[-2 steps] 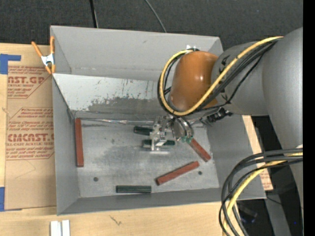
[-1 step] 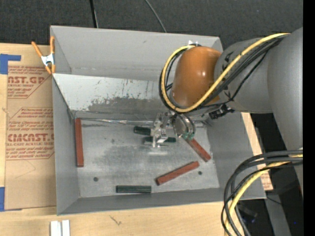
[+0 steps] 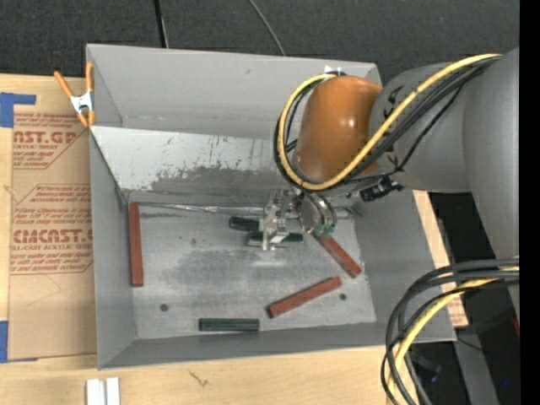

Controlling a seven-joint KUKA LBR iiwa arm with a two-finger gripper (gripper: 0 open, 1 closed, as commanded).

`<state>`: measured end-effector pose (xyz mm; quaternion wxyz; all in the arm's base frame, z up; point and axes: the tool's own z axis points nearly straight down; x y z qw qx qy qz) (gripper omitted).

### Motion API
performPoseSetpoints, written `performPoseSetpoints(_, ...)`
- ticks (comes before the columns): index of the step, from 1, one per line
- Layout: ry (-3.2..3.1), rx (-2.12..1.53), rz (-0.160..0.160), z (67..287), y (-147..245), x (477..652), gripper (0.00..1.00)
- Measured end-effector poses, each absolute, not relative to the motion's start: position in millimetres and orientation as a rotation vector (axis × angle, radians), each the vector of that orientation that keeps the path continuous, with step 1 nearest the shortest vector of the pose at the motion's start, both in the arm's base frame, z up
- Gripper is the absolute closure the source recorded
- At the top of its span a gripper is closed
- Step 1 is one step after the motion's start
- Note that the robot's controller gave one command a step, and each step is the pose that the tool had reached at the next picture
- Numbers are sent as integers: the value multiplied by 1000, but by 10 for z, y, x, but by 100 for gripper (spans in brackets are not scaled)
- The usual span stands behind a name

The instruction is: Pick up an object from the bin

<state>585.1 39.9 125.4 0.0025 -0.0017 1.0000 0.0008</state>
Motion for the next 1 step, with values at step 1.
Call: performPoseSetpoints(1, 3138, -5, 2, 1300, 399, 5848, 100)
